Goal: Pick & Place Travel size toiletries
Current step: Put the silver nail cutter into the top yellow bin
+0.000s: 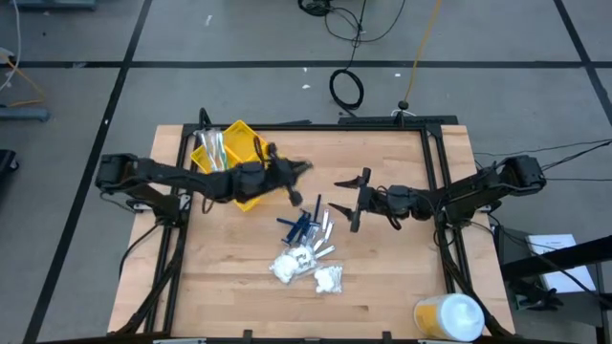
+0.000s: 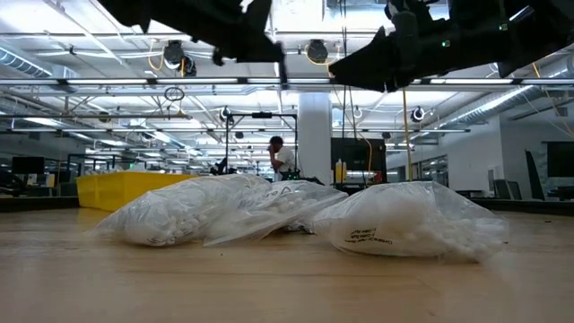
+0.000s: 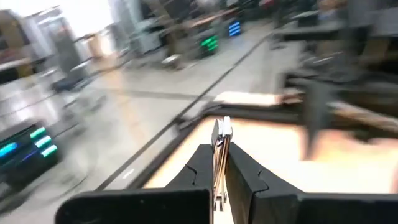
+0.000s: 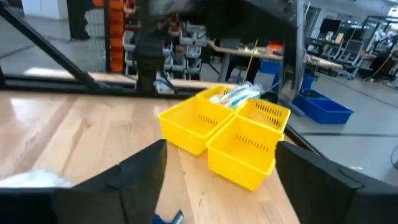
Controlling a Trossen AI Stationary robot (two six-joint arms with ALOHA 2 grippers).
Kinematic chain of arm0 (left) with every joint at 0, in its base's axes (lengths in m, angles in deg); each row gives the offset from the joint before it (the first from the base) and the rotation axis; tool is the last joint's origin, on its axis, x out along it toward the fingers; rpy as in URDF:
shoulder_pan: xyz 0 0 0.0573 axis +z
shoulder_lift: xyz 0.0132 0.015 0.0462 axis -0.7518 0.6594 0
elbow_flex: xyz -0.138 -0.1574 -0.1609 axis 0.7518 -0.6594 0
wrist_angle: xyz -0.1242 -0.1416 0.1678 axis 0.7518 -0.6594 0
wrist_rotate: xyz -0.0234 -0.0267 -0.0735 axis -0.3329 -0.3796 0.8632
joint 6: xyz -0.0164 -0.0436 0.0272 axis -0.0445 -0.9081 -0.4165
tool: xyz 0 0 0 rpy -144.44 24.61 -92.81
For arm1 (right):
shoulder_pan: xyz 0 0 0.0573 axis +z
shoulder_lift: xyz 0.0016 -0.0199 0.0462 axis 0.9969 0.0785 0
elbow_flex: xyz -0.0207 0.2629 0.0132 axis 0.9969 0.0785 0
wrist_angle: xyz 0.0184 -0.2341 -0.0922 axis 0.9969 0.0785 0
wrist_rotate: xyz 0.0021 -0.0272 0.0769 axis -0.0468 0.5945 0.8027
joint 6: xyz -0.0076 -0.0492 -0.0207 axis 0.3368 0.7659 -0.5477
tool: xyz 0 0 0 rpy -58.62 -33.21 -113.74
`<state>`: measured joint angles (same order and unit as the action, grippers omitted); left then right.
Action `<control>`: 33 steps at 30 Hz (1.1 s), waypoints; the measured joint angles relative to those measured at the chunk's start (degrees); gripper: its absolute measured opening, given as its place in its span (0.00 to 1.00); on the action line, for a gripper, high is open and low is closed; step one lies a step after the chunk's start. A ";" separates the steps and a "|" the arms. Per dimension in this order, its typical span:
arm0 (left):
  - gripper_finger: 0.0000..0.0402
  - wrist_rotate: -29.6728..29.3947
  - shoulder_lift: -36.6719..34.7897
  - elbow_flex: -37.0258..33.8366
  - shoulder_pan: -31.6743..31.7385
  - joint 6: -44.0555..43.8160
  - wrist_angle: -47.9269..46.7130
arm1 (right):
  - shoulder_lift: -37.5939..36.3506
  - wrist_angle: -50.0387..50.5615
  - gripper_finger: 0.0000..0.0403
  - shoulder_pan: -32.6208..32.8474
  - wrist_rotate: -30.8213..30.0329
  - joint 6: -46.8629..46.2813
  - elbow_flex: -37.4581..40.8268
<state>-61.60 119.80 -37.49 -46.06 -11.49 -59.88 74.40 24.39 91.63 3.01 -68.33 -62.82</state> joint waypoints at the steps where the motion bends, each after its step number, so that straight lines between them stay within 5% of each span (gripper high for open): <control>1: 0.01 -1.29 -1.68 -0.09 1.02 -1.30 -3.23 | 0.04 0.19 0.73 0.00 0.00 -0.01 0.01; 5: 0.01 -2.92 -6.83 -2.52 6.34 -7.41 -10.89 | -0.01 0.78 0.78 0.00 -0.13 0.00 -0.01; 19: 0.01 -6.84 -14.06 -23.18 26.90 -29.65 -11.24 | 0.01 1.01 0.75 -0.02 -0.41 0.00 -0.01; 33: 0.21 -5.86 -14.08 -26.60 30.36 -34.20 -10.99 | 0.02 1.01 0.75 -0.04 -0.39 -0.01 -0.01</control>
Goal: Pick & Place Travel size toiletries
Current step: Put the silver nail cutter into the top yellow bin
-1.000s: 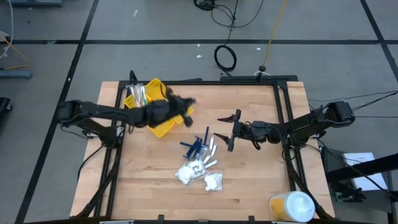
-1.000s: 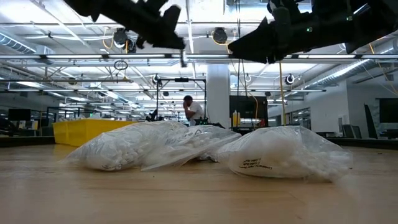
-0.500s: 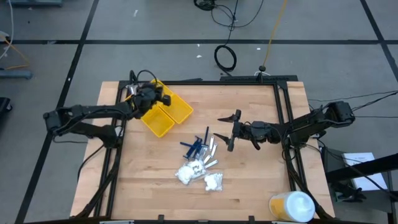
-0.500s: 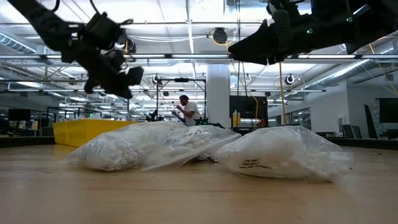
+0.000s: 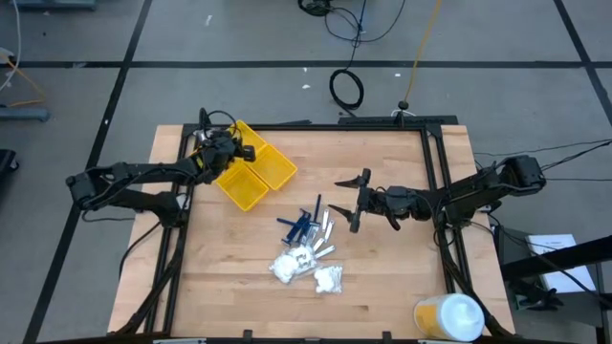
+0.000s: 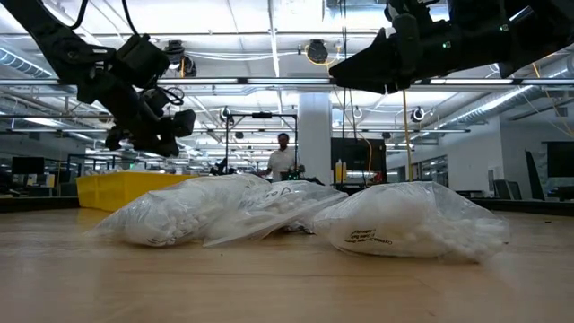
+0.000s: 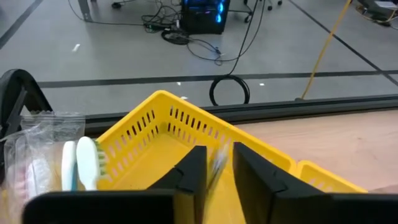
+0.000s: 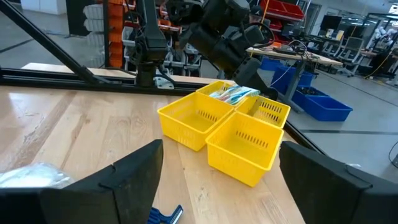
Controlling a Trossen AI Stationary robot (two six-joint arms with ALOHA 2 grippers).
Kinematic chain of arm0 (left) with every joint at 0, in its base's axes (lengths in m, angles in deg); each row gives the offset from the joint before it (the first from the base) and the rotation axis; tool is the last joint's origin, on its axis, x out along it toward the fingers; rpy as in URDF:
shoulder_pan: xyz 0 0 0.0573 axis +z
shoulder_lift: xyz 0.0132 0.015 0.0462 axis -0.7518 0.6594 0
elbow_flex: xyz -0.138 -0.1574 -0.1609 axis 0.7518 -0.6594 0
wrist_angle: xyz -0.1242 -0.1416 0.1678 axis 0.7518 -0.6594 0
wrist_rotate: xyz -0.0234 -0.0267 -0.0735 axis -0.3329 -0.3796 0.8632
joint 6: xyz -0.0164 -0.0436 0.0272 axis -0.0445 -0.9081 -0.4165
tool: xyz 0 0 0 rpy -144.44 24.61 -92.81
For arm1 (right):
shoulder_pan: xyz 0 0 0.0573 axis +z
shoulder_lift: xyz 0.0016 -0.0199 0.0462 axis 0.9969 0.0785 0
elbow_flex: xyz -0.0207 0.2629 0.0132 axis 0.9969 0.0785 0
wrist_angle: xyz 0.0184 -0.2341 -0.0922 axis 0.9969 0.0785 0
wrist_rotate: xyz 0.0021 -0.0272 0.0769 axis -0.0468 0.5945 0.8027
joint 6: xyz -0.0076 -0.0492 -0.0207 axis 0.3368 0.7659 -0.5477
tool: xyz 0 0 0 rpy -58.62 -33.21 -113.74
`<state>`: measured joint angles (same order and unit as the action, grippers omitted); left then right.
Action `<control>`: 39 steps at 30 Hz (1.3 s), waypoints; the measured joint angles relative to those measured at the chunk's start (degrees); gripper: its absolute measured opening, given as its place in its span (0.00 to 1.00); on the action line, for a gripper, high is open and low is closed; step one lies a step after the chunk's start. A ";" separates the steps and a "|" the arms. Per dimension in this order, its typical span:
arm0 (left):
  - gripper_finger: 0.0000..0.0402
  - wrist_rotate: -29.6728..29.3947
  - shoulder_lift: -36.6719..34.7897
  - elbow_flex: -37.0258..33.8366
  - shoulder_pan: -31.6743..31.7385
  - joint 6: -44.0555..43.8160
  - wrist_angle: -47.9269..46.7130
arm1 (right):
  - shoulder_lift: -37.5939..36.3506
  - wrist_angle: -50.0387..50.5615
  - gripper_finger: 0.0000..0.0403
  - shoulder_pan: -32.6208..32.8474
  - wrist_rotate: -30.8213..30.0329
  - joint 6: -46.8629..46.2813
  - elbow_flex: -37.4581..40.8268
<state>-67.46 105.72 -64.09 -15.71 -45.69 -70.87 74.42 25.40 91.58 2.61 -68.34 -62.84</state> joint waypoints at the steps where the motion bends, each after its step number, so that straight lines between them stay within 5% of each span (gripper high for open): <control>1: 0.23 -0.02 0.00 0.00 0.00 0.02 -0.03 | -0.01 0.01 0.75 0.00 0.00 -0.01 0.00; 10: 0.44 0.09 0.00 0.00 0.44 0.56 0.54 | -0.01 0.02 0.75 0.00 0.00 -0.01 0.00; 15: 0.50 6.45 0.02 0.00 -0.14 5.25 4.19 | -0.01 0.10 0.75 0.04 0.43 -0.01 0.00; 25: 0.47 28.72 0.04 0.02 -5.68 11.71 21.21 | 0.44 15.70 0.74 2.23 11.39 -9.27 -0.04; 39: 0.46 29.97 0.04 0.02 -11.25 11.78 21.70 | 20.54 17.14 0.64 10.17 15.90 -13.41 -6.66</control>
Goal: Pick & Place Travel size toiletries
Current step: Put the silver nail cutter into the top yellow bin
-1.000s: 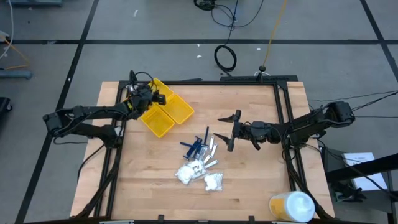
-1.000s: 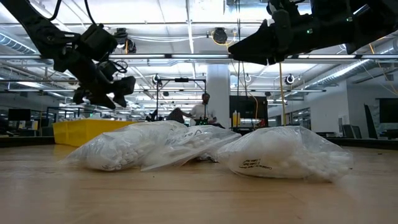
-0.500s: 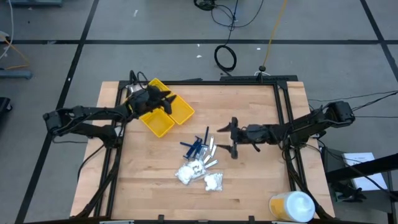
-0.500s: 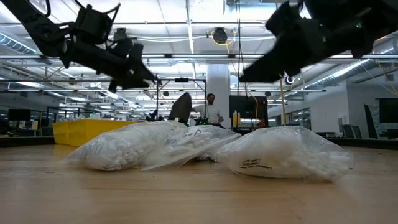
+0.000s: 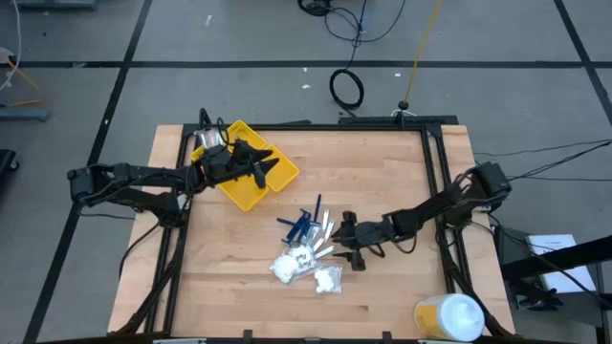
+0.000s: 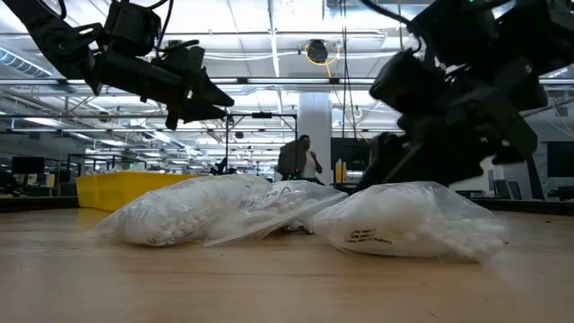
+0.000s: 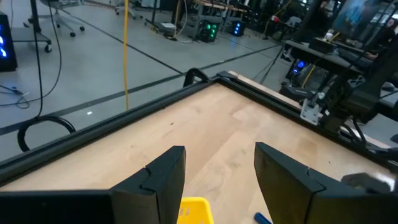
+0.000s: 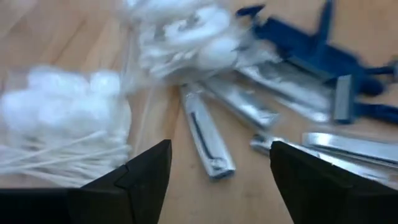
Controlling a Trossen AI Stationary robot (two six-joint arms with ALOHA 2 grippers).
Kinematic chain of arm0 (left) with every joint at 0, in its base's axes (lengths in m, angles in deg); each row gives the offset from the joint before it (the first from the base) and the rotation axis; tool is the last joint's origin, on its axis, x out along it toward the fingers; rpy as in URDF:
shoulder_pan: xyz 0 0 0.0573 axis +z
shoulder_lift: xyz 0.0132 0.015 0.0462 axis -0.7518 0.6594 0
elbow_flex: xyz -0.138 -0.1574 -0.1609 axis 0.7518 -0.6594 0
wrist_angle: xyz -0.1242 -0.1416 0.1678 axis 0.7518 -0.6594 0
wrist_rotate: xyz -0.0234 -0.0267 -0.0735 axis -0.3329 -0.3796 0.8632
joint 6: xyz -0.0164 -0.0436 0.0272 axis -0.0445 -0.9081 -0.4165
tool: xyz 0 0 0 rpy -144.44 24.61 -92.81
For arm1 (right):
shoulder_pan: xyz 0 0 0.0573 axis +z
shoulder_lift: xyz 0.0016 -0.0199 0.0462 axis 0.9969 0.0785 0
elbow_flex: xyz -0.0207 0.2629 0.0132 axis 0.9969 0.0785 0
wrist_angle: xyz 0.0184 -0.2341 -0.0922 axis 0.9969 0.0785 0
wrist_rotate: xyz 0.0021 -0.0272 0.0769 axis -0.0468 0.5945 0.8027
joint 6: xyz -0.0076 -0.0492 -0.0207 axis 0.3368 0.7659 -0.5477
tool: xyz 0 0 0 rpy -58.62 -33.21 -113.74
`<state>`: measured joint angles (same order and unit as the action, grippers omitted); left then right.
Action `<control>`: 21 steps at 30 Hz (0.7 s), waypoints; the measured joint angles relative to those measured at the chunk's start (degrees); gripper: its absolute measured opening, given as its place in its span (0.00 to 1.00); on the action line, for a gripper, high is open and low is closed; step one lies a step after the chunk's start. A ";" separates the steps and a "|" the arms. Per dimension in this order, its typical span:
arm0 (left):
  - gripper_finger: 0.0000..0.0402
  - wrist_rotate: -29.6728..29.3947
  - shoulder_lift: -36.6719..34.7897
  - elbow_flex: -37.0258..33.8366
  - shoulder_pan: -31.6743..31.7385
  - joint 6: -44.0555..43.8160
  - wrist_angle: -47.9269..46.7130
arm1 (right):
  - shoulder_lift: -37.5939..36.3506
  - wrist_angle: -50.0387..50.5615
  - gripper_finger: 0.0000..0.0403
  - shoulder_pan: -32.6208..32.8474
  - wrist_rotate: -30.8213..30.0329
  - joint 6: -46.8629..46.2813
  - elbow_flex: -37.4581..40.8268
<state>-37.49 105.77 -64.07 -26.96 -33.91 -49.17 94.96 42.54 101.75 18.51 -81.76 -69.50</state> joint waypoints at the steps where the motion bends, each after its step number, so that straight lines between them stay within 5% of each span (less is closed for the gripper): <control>1: 0.46 -0.01 0.00 0.00 -0.23 0.00 -0.04 | 1.19 -0.12 0.63 -0.01 0.68 0.01 -0.43; 10: 0.46 -0.02 0.00 0.00 -1.79 -0.01 -0.63 | 3.99 -0.04 0.54 -0.55 3.46 -0.07 -1.14; 21: 0.46 -0.03 0.00 0.00 -2.04 -0.04 -1.34 | 3.99 -0.03 0.18 -0.63 3.48 1.92 -1.14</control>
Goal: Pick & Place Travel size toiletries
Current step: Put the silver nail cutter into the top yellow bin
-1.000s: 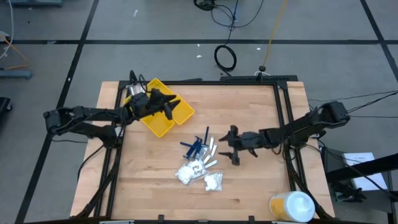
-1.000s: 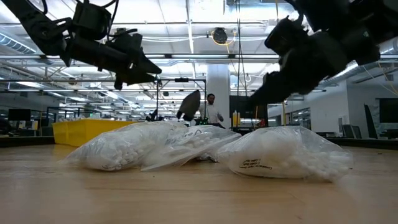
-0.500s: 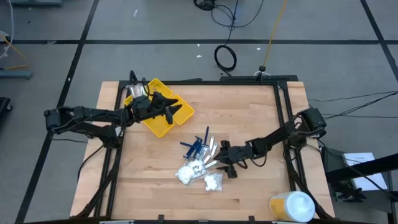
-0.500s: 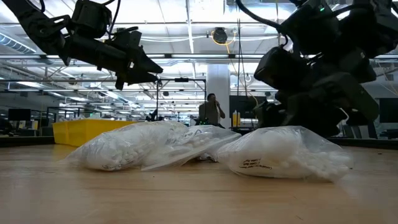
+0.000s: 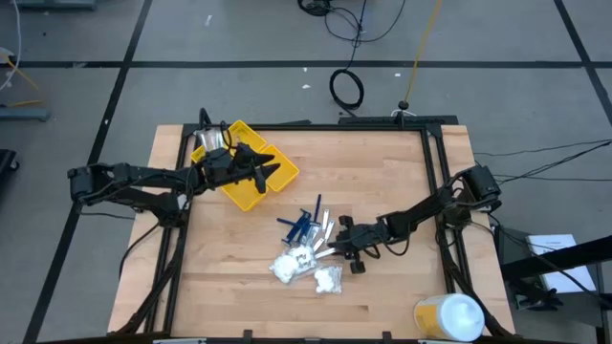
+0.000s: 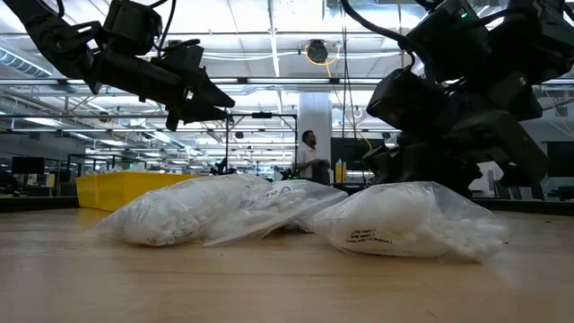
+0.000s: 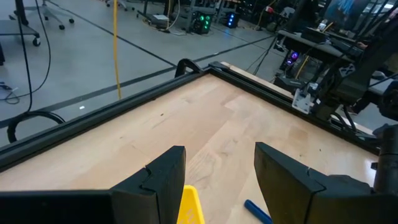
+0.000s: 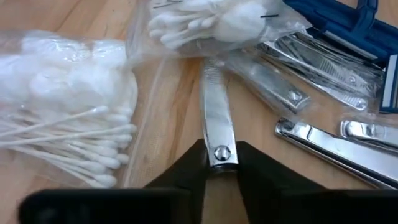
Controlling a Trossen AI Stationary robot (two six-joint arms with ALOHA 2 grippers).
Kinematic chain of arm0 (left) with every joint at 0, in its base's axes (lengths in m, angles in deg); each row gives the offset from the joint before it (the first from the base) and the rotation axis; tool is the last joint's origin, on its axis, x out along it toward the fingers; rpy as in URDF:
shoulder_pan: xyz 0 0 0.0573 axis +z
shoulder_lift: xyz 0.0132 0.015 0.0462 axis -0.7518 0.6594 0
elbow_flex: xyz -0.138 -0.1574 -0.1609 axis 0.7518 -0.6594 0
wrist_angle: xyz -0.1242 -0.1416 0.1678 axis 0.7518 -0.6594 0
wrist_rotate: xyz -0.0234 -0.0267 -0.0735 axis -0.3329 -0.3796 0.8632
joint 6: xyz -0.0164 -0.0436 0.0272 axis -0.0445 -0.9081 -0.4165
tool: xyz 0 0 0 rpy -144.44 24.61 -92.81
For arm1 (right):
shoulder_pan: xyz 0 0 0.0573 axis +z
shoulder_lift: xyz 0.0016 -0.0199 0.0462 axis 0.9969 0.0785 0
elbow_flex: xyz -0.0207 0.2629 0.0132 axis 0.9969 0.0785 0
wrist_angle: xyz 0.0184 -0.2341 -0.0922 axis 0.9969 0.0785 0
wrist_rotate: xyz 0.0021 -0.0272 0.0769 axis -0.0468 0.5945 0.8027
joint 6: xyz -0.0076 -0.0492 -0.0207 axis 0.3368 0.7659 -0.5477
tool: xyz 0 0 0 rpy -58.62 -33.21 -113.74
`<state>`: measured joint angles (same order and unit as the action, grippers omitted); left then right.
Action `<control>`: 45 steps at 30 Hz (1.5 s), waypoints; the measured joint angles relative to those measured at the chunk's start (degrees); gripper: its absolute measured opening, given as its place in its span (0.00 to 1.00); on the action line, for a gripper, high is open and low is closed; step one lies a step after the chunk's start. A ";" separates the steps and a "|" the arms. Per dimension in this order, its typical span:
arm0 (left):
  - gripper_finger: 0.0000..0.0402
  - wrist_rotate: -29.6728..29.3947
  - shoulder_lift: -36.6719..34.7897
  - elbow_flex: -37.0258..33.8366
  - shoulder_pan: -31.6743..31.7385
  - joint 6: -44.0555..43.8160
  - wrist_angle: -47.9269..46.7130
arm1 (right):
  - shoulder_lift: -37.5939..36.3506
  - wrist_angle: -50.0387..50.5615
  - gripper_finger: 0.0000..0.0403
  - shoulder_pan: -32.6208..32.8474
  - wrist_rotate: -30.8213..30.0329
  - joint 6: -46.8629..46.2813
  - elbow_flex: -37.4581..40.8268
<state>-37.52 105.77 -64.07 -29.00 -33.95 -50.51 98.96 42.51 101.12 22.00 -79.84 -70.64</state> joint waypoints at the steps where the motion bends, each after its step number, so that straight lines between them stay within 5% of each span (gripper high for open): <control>1: 0.46 0.00 0.01 0.00 0.00 0.00 0.00 | 0.00 0.00 0.14 -0.03 0.00 0.18 0.00; 9: 0.46 0.01 0.00 0.00 0.02 -0.33 0.02 | -1.05 0.80 0.10 -0.18 -0.18 3.93 0.04; 22: 0.46 0.02 0.00 0.00 0.00 -0.31 -0.54 | -21.26 12.11 0.10 -1.27 -9.99 5.89 0.28; 30: 0.46 0.11 0.02 0.00 -2.88 1.76 3.18 | -22.09 -5.66 0.10 -6.17 -12.22 12.35 2.63; 38: 0.46 0.27 0.02 0.02 -9.89 13.31 9.08 | -15.83 -27.64 0.10 -12.39 -12.12 12.81 3.32; 45: 0.47 0.09 2.58 0.04 -14.59 18.12 12.64 | -11.25 -35.73 0.10 -13.78 -10.50 11.55 3.37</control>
<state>-37.43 108.35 -64.04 -43.58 -15.83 -37.87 87.71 6.78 87.34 11.50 -68.29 -67.27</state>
